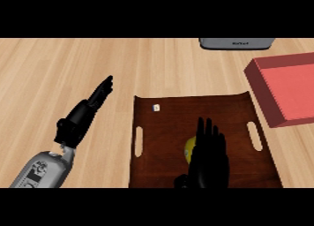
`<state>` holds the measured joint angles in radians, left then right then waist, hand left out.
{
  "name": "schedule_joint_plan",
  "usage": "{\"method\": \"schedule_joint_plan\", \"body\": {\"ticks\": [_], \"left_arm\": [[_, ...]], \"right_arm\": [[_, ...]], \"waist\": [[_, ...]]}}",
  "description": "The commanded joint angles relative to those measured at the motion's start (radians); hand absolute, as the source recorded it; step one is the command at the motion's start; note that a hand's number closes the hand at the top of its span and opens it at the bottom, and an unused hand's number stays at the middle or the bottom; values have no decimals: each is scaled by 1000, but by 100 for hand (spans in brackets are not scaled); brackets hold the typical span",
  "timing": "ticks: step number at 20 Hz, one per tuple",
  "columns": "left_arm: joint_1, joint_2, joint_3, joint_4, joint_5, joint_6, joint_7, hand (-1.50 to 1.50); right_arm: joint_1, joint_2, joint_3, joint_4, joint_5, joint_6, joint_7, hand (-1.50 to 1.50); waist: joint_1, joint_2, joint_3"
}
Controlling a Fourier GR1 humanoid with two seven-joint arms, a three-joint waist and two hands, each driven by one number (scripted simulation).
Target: Pick the lemon from the tray and place it in the cardboard box
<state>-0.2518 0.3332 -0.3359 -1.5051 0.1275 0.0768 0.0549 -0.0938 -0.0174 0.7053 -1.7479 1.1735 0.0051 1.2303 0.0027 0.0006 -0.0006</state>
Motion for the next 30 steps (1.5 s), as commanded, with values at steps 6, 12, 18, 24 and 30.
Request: {"method": "schedule_joint_plan", "body": {"ticks": [6, 12, 18, 24, 30], "left_arm": [[-5, -17, 12, -21, -13, -12, 41, 0], [2, -48, 4, 22, -38, -25, -6, 0], [28, -47, 31, 10, -49, -28, -26, 0], [2, -42, 44, -4, -52, -46, 19, 0], [-4, -68, 62, 11, -56, -55, 13, 0]], "right_arm": [[-24, 17, -10, 70, -69, -5, 216, -150], [-16, 17, 30, 99, -79, -65, 230, -150], [-8, 17, -19, 211, -75, -102, 149, -150], [52, 17, -32, 205, -47, -71, 130, -150], [15, 17, -32, 277, -66, -103, 86, 150]], "waist": [[3, -1, 0], [-1, -1, 0], [0, 0, 0], [-6, -2, 1], [-2, 0, 0]]}}
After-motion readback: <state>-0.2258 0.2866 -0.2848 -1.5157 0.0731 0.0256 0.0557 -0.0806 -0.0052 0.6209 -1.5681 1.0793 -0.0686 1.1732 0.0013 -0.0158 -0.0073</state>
